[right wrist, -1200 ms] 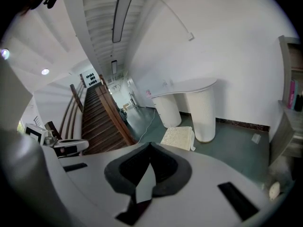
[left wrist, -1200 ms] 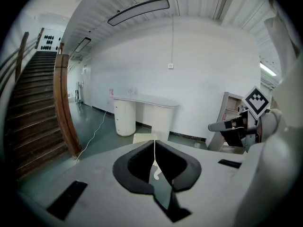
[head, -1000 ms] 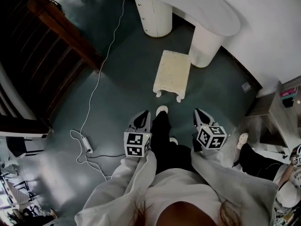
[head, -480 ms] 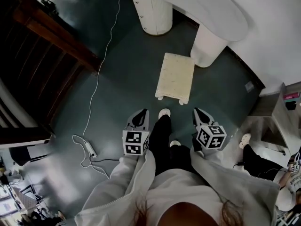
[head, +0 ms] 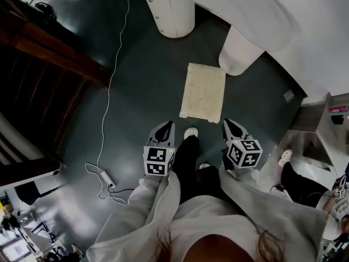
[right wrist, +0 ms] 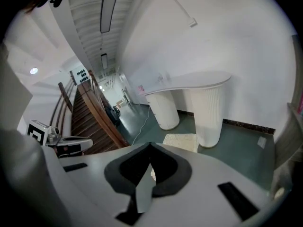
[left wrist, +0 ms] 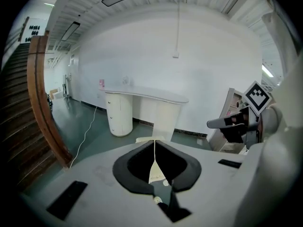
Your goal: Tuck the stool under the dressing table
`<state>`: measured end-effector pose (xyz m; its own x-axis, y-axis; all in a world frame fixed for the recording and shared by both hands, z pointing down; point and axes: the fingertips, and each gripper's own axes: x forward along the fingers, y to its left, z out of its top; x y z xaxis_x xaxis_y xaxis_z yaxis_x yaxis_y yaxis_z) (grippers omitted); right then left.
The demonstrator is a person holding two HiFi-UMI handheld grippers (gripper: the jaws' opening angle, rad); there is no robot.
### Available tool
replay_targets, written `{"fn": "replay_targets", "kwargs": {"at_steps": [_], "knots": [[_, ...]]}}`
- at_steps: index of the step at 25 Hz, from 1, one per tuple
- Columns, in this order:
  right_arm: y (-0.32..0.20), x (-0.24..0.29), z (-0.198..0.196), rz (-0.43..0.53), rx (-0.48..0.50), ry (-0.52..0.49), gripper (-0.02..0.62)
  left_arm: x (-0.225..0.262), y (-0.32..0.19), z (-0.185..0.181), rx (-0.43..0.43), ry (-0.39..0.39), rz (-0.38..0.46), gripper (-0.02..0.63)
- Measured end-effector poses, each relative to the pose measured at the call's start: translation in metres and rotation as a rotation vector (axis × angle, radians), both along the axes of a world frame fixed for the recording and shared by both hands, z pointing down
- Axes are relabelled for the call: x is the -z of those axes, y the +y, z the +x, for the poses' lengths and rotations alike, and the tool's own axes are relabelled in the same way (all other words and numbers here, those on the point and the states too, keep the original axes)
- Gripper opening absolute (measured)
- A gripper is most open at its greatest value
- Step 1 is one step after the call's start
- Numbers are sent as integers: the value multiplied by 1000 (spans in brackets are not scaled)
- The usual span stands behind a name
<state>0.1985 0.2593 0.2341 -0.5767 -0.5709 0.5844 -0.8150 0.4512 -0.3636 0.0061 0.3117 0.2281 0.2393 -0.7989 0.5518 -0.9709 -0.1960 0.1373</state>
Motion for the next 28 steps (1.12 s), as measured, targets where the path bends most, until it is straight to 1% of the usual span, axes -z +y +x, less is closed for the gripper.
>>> {"fn": "replay_targets", "kwargs": {"at_steps": [6, 12, 16, 19, 23, 25, 28], "knots": [[-19, -3, -2, -12, -53, 14, 51, -9, -28, -7, -51, 15, -9, 17], [-31, -12, 2, -24, -91, 46, 51, -25, -56, -5, -171, 7, -22, 17], [-34, -26, 12, -9, -106, 49, 51, -44, -67, 0, -206, 7, -43, 17], [-41, -39, 20, 14, -81, 48, 51, -57, -74, 4, -206, 6, -63, 17], [-44, -56, 29, 20, -23, 79, 52, -73, -71, 13, -229, 16, -110, 17], [-49, -66, 33, 10, -19, 76, 63, -83, -74, 17, -251, 6, -137, 18], [-57, -81, 36, -11, -7, 74, 80, -96, -82, 23, -249, -6, -155, 18]]}}
